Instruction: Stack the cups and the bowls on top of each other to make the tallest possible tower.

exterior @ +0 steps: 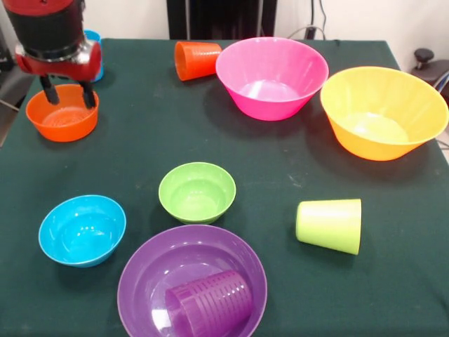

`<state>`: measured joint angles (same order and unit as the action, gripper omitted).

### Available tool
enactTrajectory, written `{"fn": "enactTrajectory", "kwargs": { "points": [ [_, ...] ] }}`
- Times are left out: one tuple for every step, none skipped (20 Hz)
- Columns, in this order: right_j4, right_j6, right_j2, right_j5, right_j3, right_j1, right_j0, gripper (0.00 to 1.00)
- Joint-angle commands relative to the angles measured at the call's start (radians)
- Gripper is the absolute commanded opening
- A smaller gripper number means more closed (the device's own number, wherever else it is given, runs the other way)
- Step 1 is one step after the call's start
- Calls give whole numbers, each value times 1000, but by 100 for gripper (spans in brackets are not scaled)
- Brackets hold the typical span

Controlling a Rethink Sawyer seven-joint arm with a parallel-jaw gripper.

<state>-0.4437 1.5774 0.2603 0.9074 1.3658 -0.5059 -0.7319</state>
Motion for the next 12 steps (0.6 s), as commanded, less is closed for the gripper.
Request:
{"fn": "enactTrajectory", "kwargs": {
  "points": [
    [-99,-361,105,-49,197,-59,-88,100],
    [-100,-349,108,-62,209,-52,-94,100],
    [-100,-330,110,-78,228,-49,-100,100],
    [-99,-313,113,-83,232,-41,-94,100],
    [-97,-297,116,-92,246,-37,-97,100],
    [-96,-281,123,-98,254,-31,-98,100],
    [-94,-267,127,-106,260,-27,-97,100],
    [-94,-251,132,-116,269,-23,-98,100],
    [-93,-239,136,-125,271,-17,-96,100],
    [-91,-229,140,-133,274,-12,-95,100],
    [-90,-219,142,-136,275,-8,-92,100],
    [-88,-209,143,-140,277,-6,-90,100]
  ]
}}
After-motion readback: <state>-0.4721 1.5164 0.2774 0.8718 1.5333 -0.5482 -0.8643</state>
